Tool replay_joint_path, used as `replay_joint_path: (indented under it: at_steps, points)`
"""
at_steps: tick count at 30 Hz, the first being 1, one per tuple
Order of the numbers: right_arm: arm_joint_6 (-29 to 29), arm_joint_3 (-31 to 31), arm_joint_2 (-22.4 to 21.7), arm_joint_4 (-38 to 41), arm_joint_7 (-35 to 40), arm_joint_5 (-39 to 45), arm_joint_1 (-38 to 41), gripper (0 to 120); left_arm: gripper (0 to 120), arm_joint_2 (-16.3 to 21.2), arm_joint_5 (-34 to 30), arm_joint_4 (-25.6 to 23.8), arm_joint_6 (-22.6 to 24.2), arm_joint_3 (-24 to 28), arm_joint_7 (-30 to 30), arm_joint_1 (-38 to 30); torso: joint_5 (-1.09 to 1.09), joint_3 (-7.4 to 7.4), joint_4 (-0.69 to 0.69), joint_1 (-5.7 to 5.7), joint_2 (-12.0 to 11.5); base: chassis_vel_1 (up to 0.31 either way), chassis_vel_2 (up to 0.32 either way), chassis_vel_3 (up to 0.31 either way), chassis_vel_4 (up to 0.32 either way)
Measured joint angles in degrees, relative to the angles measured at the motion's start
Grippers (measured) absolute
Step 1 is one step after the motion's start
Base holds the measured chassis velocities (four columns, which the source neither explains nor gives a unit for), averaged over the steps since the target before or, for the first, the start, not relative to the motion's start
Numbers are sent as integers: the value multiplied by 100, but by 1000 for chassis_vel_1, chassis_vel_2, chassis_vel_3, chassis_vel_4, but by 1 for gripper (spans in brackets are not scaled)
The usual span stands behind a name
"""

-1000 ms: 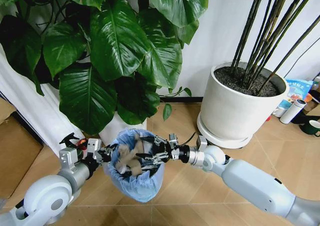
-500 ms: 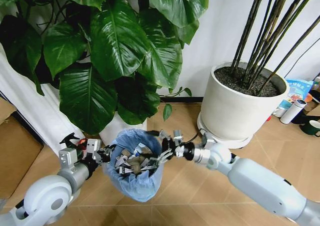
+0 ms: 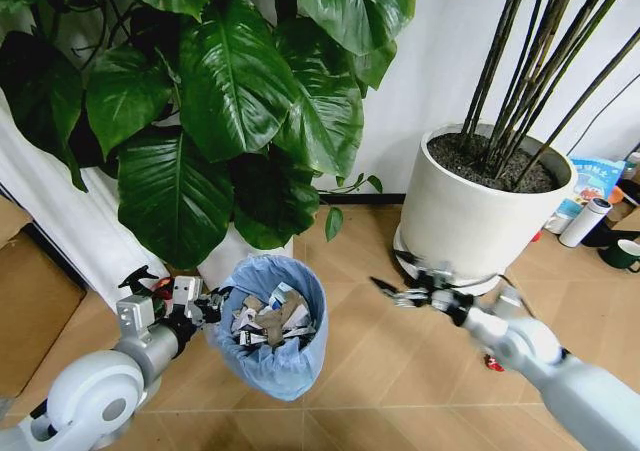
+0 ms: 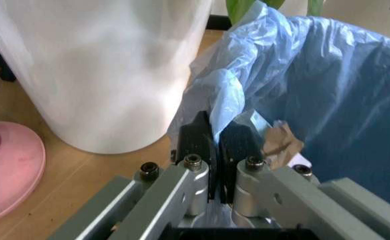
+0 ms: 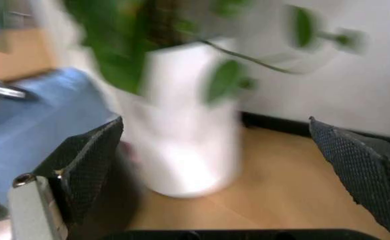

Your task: Pick up the trash bin and place the garbage on the floor into it.

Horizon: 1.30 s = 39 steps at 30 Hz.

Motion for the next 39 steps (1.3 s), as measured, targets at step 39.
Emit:
replay_joint_path:
  at_steps: [39]
  points:
    - [-384, 1236, 1737, -3587, 2589, -1569, 60, 100, 0, -56, -16, -62, -10, -200, -67, 76, -4, 1, 1, 1, -1, 0, 0, 0, 0]
